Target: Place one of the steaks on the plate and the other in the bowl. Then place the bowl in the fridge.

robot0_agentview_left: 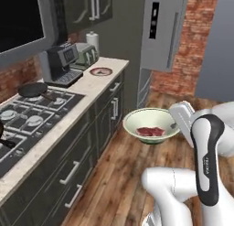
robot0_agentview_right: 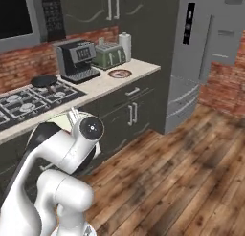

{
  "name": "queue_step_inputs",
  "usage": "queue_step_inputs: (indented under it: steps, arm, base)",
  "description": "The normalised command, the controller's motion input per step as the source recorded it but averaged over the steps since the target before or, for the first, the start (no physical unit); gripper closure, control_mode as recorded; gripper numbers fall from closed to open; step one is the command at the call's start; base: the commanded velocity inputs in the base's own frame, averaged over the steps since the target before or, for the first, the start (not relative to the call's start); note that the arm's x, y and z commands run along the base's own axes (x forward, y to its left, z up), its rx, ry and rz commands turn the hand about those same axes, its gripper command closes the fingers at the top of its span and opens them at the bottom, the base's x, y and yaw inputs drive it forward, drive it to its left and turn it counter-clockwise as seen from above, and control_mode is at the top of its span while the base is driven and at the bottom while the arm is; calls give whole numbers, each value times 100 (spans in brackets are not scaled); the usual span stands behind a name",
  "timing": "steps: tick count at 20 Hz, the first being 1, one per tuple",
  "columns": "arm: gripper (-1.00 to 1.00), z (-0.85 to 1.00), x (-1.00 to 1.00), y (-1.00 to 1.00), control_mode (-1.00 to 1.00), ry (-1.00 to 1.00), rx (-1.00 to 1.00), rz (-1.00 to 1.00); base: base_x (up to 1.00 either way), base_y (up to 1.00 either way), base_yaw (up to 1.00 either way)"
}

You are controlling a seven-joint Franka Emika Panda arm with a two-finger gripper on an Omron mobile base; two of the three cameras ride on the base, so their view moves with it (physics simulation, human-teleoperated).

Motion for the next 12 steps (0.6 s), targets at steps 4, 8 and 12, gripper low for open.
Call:
queue_step_inputs:
  steps: [4, 8, 12]
  arm:
    - [100, 0, 0, 0, 100, 0, 0, 0]
    - [100, 0, 0, 0, 100, 0, 0, 0]
    - [100, 0, 0, 0, 100, 0, 0, 0]
  base:
    - [1, -100, -64]
    - [45, -96, -46]
    - [86, -83, -6]
